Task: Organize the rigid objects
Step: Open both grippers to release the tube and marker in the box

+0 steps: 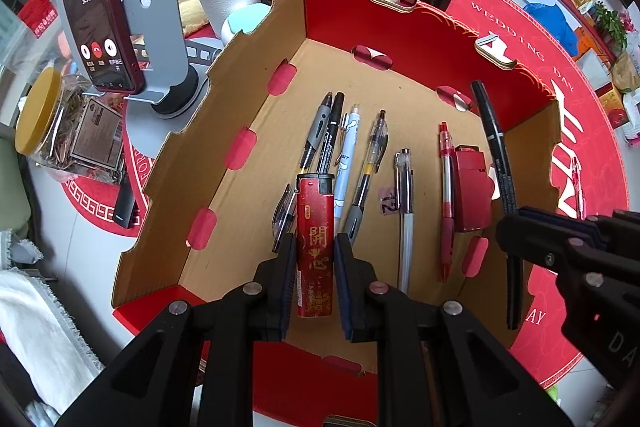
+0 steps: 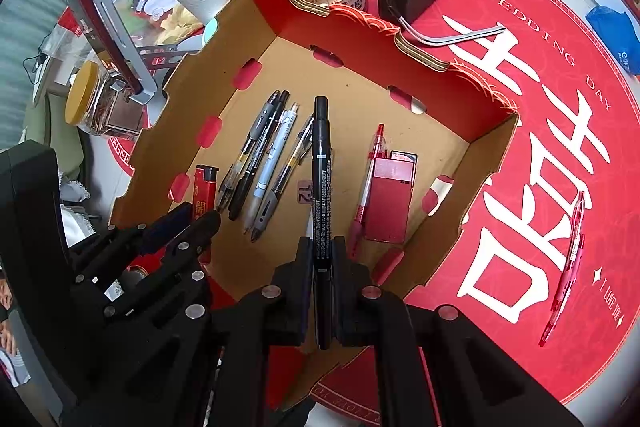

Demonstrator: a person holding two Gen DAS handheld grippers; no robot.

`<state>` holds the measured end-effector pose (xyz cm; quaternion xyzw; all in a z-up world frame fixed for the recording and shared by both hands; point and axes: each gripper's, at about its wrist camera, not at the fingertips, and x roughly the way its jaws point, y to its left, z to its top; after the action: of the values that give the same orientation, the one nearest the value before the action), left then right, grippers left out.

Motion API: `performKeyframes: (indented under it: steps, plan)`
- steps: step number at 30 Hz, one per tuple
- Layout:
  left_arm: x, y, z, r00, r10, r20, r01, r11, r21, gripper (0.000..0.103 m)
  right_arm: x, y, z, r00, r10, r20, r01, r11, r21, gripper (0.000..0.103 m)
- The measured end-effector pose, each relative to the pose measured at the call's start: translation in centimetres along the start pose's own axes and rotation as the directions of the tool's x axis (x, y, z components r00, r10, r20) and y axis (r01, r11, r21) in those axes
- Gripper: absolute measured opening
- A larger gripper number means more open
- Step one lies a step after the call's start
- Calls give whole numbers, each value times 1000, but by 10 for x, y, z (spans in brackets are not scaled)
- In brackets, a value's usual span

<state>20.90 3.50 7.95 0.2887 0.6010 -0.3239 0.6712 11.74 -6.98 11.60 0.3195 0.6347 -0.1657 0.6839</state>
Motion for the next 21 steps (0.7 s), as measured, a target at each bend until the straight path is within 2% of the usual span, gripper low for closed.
performKeyframes:
  steps: [21]
  plan:
    - [33,-5,14,999,-6,-38,7,1000,30,20,30,-14,12,998,-50,-39,50,999,1,10]
